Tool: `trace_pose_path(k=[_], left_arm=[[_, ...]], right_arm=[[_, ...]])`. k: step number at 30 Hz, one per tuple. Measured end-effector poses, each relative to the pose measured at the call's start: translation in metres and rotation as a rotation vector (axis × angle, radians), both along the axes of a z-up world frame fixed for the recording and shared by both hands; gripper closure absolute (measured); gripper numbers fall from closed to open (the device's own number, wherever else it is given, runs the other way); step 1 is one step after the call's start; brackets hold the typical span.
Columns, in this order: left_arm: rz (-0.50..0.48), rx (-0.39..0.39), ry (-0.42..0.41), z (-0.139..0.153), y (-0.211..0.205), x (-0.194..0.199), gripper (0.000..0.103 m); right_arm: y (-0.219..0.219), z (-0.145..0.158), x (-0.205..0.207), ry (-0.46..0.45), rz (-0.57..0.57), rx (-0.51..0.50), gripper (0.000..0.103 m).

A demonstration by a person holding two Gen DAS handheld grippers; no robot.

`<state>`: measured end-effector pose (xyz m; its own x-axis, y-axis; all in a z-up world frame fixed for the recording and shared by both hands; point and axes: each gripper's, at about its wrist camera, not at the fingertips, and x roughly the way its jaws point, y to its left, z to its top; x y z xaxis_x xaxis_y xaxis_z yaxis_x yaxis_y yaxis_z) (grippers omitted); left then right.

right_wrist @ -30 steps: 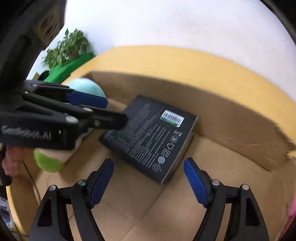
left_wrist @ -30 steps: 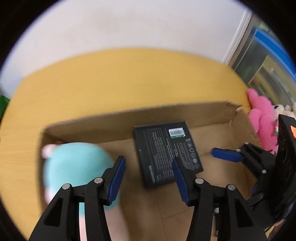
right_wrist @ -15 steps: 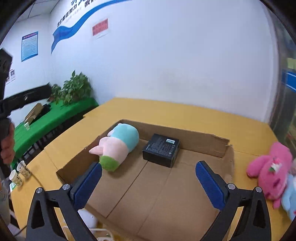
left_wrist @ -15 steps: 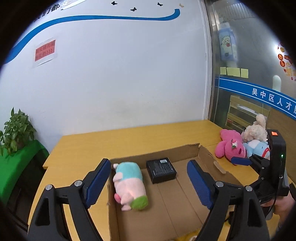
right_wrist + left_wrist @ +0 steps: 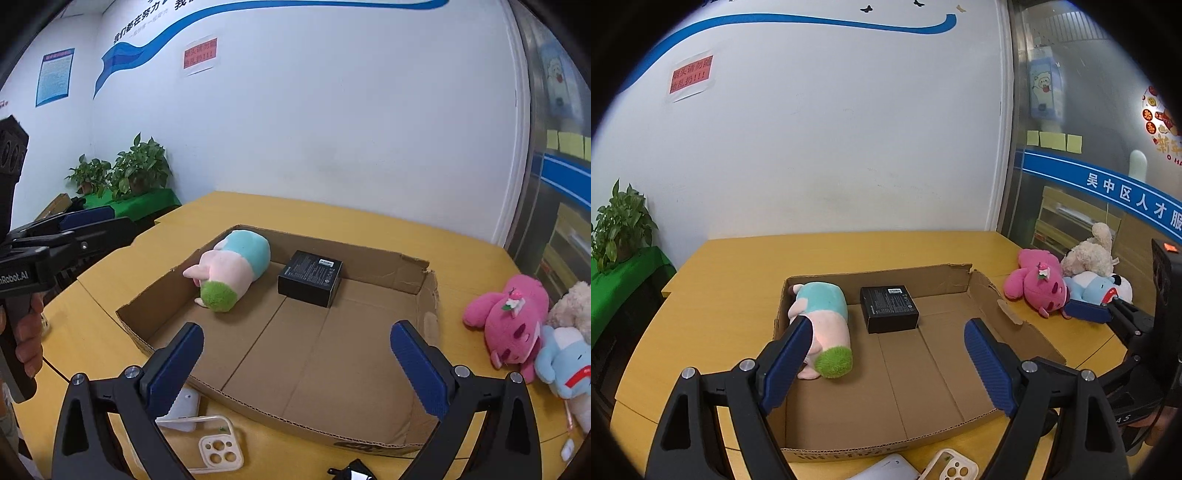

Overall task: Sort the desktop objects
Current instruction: 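Withdraw both grippers and move them to the black sunglasses, then grasp the black sunglasses with both grippers and lift them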

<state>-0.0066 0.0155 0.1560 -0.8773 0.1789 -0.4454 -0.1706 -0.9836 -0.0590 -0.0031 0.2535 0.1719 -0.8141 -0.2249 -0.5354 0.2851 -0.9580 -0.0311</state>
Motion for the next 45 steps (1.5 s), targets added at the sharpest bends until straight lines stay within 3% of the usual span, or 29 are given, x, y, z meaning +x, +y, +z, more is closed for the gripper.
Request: trace_pose_path(k=[8, 14, 18, 26, 27, 29, 31, 35, 40, 43, 45], left_arm=[[0.005, -0.005, -0.013, -0.009, 0.005, 0.006, 0.018], [-0.071, 0.078, -0.088, -0.032, 0.008, 0.014, 0.018], [-0.12, 0.087, -0.179, -0.063, 0.021, 0.018, 0.018], [-0.256, 0.128, -0.344, -0.114, 0.062, 0.024, 0.02], [-0.272, 0.138, -0.364, -0.119, 0.067, 0.024, 0.02], [-0.302, 0.143, -0.401, -0.127, 0.077, 0.024, 0.02], [-0.314, 0.135, -0.42, -0.132, 0.085, 0.026, 0.02], [-0.337, 0.133, -0.449, -0.139, 0.094, 0.029, 0.02], [-0.364, 0.155, -0.49, -0.149, 0.102, 0.028, 0.02], [-0.402, 0.199, -0.546, -0.159, 0.112, 0.022, 0.02], [-0.448, 0.271, -0.588, -0.166, 0.116, 0.02, 0.021]], right_arm=[[0.003, -0.001, 0.008, 0.007, -0.007, 0.0, 0.0], [0.013, -0.021, 0.029, -0.006, 0.021, 0.054, 0.0], [0.043, -0.06, 0.054, -0.075, 0.037, 0.103, 0.0], [0.133, -0.157, 0.086, -0.373, -0.021, 0.141, 0.001], [0.139, -0.162, 0.086, -0.388, -0.022, 0.122, 0.003], [0.146, -0.17, 0.087, -0.407, -0.009, 0.066, 0.016], [0.144, -0.173, 0.086, -0.419, -0.004, 0.047, 0.027], [0.117, -0.173, 0.095, -0.44, 0.081, 0.015, 0.033], [0.095, -0.158, 0.109, -0.355, 0.115, 0.064, 0.03], [0.091, -0.166, 0.098, -0.392, 0.086, 0.036, 0.03], [0.084, -0.176, 0.094, -0.415, 0.097, 0.075, 0.033]])
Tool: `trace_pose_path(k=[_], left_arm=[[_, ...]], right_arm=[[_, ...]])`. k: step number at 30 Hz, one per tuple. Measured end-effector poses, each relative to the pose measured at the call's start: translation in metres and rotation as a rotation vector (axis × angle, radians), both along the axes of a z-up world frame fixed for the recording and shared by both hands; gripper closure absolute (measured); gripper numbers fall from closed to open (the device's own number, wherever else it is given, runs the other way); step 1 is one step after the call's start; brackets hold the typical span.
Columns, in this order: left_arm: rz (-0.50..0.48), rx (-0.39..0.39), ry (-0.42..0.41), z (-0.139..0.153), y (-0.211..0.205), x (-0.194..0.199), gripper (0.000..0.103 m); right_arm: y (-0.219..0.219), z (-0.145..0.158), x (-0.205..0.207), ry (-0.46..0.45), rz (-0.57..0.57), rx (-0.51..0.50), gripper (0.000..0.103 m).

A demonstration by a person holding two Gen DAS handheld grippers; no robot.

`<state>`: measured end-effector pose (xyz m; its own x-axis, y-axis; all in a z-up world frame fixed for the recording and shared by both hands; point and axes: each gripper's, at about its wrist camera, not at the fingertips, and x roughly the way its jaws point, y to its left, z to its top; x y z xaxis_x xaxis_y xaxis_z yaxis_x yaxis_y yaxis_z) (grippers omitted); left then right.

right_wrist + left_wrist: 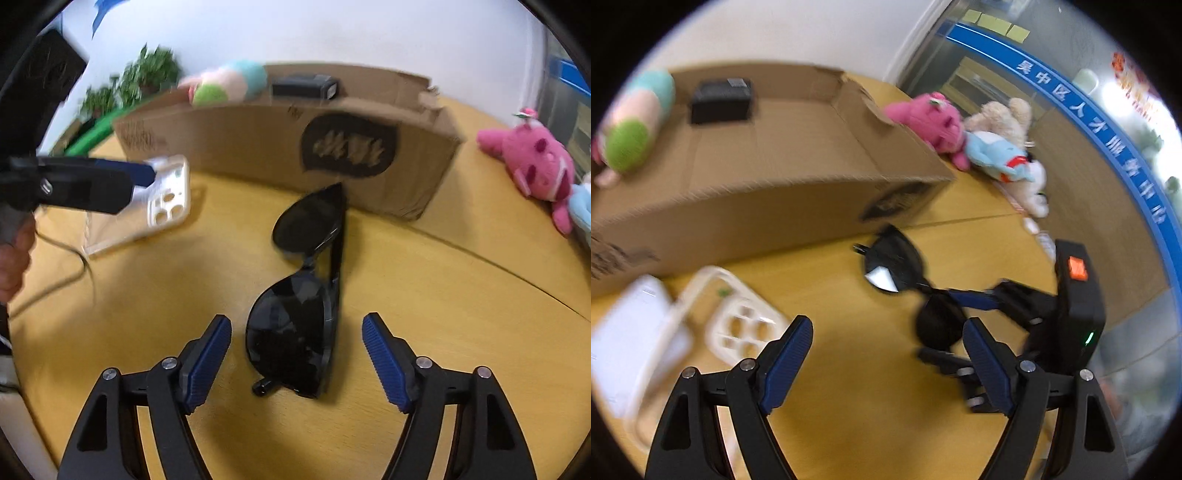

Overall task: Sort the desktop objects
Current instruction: 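Grasp the black sunglasses with both grippers and lift them, then carry the sunglasses over the cardboard box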

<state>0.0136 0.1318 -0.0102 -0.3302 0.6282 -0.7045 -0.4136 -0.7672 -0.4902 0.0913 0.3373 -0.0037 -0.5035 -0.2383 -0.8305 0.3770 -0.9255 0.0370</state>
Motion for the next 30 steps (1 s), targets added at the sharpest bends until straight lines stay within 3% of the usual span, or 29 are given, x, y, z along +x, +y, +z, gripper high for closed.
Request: trace_pose_path(k=[2, 4, 6, 10, 14, 22, 25, 30], left_arm=[[-0.016, 0.047, -0.032, -0.005, 0.006, -0.003, 0.021], [-0.014, 0.047, -0.046, -0.01, 0.013, -0.007, 0.021], [-0.018, 0.049, -0.078, -0.017, 0.022, -0.012, 0.023], [-0.047, 0.019, -0.145, -0.034, 0.04, -0.021, 0.042], [-0.057, 0.037, -0.189, -0.047, 0.053, -0.022, 0.057], [-0.021, 0.038, -0.136, -0.037, 0.044, -0.016, 0.071], [-0.023, 0.047, -0.073, -0.013, 0.043, -0.012, 0.078], [-0.039, 0.048, 0.059, 0.042, 0.037, -0.004, 0.078]], right_arm=[[-0.008, 0.001, 0.005, 0.028, 0.007, 0.004, 0.043], [-0.01, 0.003, 0.009, 0.035, -0.023, 0.01, 0.05], [-0.013, 0.003, 0.011, 0.036, -0.045, 0.008, 0.05], [-0.017, 0.003, 0.018, 0.04, -0.093, -0.018, 0.051], [-0.016, 0.005, 0.023, 0.028, -0.137, -0.126, 0.051], [-0.035, 0.008, 0.036, 0.032, -0.124, -0.145, 0.052], [-0.042, 0.022, 0.041, 0.08, -0.12, -0.131, 0.052], [-0.049, 0.062, 0.054, 0.19, -0.12, -0.127, 0.052]])
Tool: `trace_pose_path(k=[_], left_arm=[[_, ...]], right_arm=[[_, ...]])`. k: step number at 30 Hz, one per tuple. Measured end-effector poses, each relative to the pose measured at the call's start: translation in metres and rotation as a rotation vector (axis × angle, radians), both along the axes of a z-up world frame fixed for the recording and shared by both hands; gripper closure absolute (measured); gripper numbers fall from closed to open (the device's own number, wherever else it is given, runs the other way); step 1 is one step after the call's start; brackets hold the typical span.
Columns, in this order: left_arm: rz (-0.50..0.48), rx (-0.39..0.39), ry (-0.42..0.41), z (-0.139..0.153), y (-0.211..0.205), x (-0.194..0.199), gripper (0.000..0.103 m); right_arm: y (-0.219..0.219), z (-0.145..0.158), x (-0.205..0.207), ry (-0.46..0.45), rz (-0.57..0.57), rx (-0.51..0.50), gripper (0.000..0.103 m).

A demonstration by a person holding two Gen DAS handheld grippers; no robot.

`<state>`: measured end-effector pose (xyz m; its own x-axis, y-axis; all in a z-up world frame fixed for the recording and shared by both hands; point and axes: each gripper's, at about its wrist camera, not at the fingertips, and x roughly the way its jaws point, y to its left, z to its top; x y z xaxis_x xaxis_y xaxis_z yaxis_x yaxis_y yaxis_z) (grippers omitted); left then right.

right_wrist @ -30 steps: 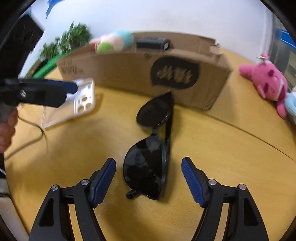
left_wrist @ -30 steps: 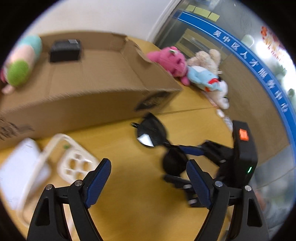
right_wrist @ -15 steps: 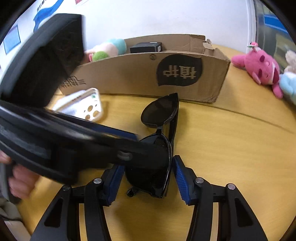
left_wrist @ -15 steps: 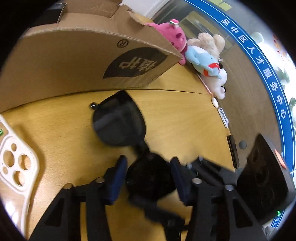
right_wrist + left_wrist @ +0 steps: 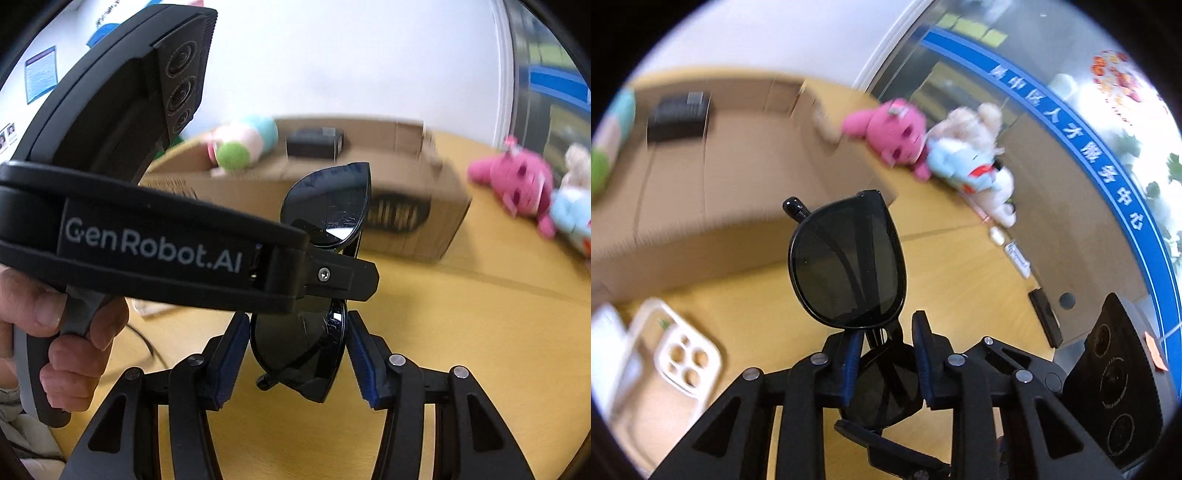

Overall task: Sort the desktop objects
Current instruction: 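Carry the sunglasses over the cardboard box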

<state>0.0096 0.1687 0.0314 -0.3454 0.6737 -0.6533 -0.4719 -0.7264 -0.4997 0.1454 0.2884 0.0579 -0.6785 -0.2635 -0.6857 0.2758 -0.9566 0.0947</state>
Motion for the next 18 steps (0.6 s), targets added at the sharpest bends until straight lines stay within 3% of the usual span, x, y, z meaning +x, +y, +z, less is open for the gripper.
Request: trace_pose_path(k=[7, 14, 18], left_arm=[[-0.008, 0.037, 0.157, 0.083, -0.012, -0.02, 0.079], [0.011, 0.076, 0.276, 0.169, -0.029, -0.064, 0.079], [0.022, 0.055, 0.346, 0.211, -0.036, -0.092, 0.079]], right_arm=[[-0.006, 0.078, -0.008, 0.188, 0.012, 0.015, 0.052], [-0.017, 0.158, -0.053, 0.325, 0.038, 0.053, 0.052], [-0.017, 0.202, -0.091, 0.369, 0.065, 0.06, 0.052]])
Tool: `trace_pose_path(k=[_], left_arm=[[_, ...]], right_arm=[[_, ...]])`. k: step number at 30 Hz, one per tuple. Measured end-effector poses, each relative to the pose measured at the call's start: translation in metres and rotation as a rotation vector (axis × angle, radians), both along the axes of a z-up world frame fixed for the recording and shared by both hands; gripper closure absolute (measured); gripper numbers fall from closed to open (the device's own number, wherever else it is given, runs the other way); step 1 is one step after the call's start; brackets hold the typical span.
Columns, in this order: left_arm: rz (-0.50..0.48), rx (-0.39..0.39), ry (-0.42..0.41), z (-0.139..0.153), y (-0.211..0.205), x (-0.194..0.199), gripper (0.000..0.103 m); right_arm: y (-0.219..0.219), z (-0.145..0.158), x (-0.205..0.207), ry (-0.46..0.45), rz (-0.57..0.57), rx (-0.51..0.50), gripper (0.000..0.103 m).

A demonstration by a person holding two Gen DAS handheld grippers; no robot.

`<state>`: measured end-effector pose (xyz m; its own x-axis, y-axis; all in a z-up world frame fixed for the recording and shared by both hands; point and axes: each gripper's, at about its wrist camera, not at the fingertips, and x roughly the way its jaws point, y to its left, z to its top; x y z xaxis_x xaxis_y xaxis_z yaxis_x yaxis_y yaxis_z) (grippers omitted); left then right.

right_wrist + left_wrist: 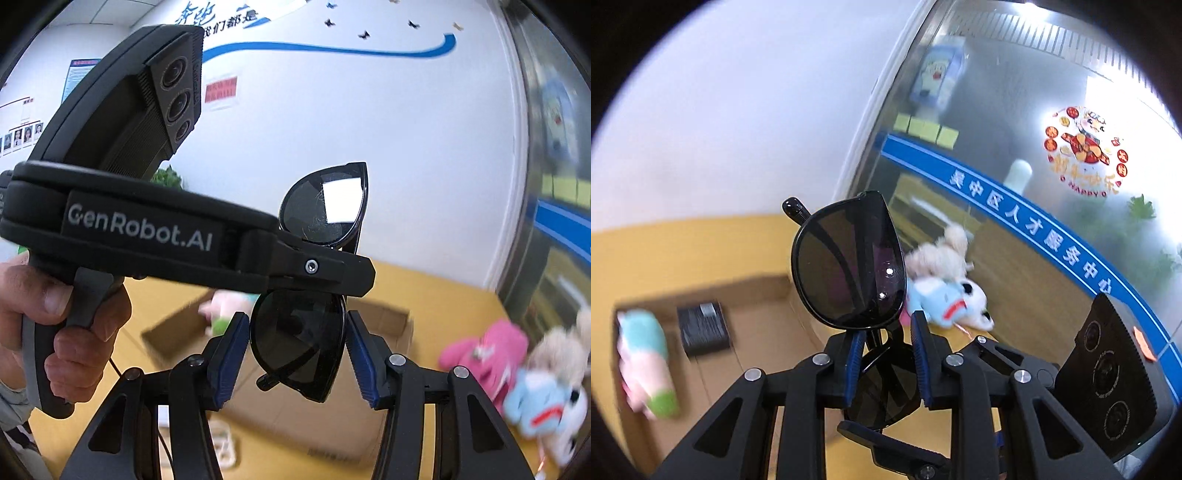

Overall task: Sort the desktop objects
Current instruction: 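Carry the sunglasses over the cardboard box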

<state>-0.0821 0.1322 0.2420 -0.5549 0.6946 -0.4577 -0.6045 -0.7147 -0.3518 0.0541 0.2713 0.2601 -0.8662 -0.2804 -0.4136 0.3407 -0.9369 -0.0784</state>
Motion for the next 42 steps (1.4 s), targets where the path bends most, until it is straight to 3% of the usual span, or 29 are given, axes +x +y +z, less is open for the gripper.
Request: trace_pose_path(k=[7, 13, 23, 32, 39, 41, 42], left_arm=[[0.028, -0.008, -0.008, 0.02, -0.011, -0.059, 0.079], [0.035, 0.002, -0.107, -0.013, -0.014, -0.127, 0.079], [0.033, 0.032, -0.398, -0.142, 0.004, -0.24, 0.085], [0.03, 0.007, -0.629, -0.254, 0.028, -0.281, 0.085], [0.049, -0.005, -0.759, -0.298, 0.037, -0.287, 0.082], [0.061, -0.026, -0.769, -0.302, 0.035, -0.287, 0.078], [0.068, -0.026, -0.772, -0.301, 0.034, -0.286, 0.078]], right_arm=[[-0.004, 0.04, -0.071, 0.0, 0.04, 0.006, 0.052], [-0.004, 0.028, -0.14, -0.084, 0.054, 0.019, 0.052], [0.023, -0.078, -0.258, -0.354, 0.021, -0.033, 0.052], [0.04, -0.19, -0.321, -0.583, -0.024, -0.041, 0.052], [0.046, -0.234, -0.336, -0.725, -0.078, -0.009, 0.054], [0.047, -0.236, -0.339, -0.734, -0.109, -0.007, 0.067], [0.05, -0.238, -0.341, -0.744, -0.122, -0.018, 0.068]])
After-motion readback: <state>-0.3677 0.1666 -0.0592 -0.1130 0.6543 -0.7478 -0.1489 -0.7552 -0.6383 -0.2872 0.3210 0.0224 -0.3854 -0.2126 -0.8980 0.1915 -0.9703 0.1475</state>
